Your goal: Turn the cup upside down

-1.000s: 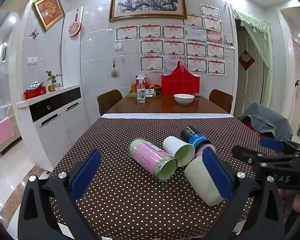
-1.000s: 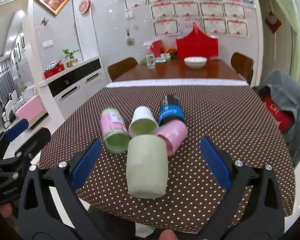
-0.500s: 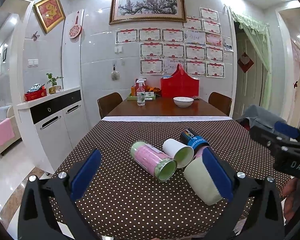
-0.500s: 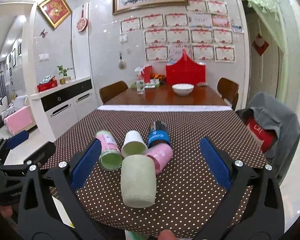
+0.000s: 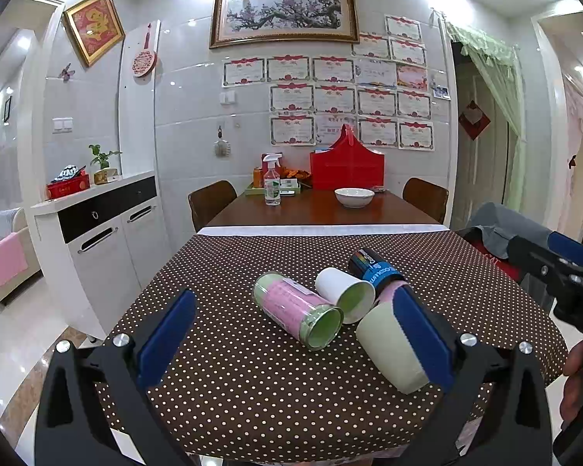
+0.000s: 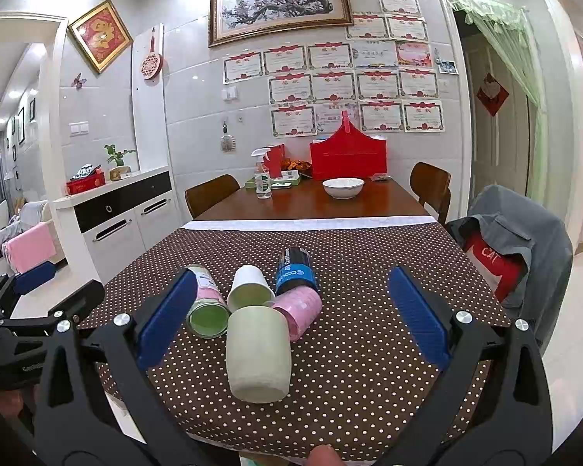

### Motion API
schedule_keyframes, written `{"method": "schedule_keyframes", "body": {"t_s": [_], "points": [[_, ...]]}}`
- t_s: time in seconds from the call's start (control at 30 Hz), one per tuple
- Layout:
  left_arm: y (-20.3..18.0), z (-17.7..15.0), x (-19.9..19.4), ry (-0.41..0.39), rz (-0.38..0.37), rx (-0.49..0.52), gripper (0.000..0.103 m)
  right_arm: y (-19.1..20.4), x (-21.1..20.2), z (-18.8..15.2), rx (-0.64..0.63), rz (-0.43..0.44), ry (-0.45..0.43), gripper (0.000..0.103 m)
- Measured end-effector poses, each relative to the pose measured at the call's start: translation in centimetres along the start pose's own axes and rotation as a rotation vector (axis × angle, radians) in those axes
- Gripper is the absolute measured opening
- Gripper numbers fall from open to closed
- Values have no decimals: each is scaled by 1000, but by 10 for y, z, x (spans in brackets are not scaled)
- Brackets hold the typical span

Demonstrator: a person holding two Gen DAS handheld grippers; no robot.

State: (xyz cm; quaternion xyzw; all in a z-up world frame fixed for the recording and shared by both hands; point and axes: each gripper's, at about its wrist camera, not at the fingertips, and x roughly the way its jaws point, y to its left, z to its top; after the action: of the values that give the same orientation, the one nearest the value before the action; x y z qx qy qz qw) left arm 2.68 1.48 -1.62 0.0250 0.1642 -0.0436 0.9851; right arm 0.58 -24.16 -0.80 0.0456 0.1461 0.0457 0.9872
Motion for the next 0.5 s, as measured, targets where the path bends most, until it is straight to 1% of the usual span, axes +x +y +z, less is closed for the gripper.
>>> {"method": "schedule_keyframes", "body": {"t_s": [0.17,0.3,0.5], "points": [[-4,-4,1,-2,-24,40,99,-2,7,-1,-8,13,22,97],[-11,-9,8,6,-42,129,99,-4,19,-3,-17,14,42,97],[-24,-16,29,46,-112,256,99,-13,41,-4,3,1,86,97]]}}
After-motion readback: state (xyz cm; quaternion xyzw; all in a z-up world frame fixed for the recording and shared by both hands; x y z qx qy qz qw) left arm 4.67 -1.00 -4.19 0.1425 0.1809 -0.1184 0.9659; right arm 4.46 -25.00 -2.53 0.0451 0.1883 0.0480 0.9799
